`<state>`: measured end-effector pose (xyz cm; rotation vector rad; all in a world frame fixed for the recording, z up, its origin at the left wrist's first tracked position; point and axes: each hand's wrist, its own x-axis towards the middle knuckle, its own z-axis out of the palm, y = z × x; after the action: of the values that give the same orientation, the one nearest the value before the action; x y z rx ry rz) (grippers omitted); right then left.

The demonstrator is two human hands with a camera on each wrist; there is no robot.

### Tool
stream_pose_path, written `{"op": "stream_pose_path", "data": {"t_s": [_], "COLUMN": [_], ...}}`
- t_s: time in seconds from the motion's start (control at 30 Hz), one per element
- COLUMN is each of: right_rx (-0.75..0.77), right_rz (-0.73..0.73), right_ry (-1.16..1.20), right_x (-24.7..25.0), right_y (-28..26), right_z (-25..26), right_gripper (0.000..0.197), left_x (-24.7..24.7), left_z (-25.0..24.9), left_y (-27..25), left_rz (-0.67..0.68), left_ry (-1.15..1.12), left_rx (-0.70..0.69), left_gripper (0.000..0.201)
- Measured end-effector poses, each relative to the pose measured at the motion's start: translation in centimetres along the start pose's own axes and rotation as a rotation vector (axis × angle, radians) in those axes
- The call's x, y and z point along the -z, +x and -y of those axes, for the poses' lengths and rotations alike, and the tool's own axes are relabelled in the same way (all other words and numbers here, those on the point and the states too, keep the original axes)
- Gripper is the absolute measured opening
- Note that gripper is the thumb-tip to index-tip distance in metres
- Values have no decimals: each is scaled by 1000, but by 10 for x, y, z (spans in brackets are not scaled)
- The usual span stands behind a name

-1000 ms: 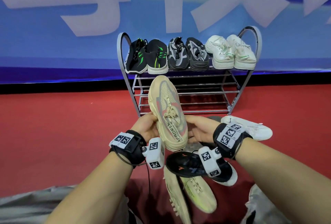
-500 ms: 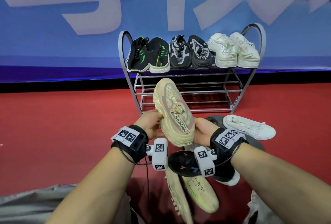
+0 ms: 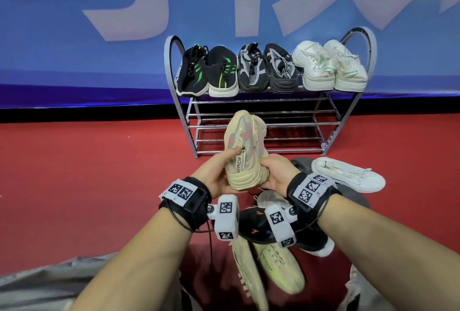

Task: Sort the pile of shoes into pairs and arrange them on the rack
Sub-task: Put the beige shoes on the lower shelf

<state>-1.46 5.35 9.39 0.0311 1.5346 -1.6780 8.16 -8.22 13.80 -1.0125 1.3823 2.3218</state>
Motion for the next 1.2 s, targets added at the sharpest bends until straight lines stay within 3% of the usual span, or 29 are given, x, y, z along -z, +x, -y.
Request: {"op": "stream_pose_path", "data": {"t_s": [0.23,0.33,0.43,0.5,0.57,0.7,0.97,1.07,1.2], "right_rx": [171,205,179,143,98,20,25,14,-13], "right_rz": [-134,-197,-220,-194,-139,-85,5,38,-8], "right_ry": [-174,-195,-155,-96,-48,-3,-50,-41,14], "right_x": [-9,-10,-8,-5,-3,-1,-6,-14,-23], "right_y": [17,30,45,58,69,98,154,171,190], "right_z": [12,22,31,38,45,52,65,68,64], "right_gripper": [15,1,13,19,13,15,21,24,25], "left_x": [18,26,37,44,49,60,90,104,132], "left_z": [-8,-16,-21,-26,-33,-52,-101,-108,-98], "left_y": [22,31,41,47,55,81,142,168,214], "left_rz": [-112,-178,-297,-342,-355,-388,-473,-494,-558], "left_ry": [-173,-205,-171,-153,-124,-26,15,103,115], "left_rx": [79,36,-56,-90,-108,-156,-224,-257,-273], "left_gripper": [45,27,18,14,9,14,21,10,49]}}
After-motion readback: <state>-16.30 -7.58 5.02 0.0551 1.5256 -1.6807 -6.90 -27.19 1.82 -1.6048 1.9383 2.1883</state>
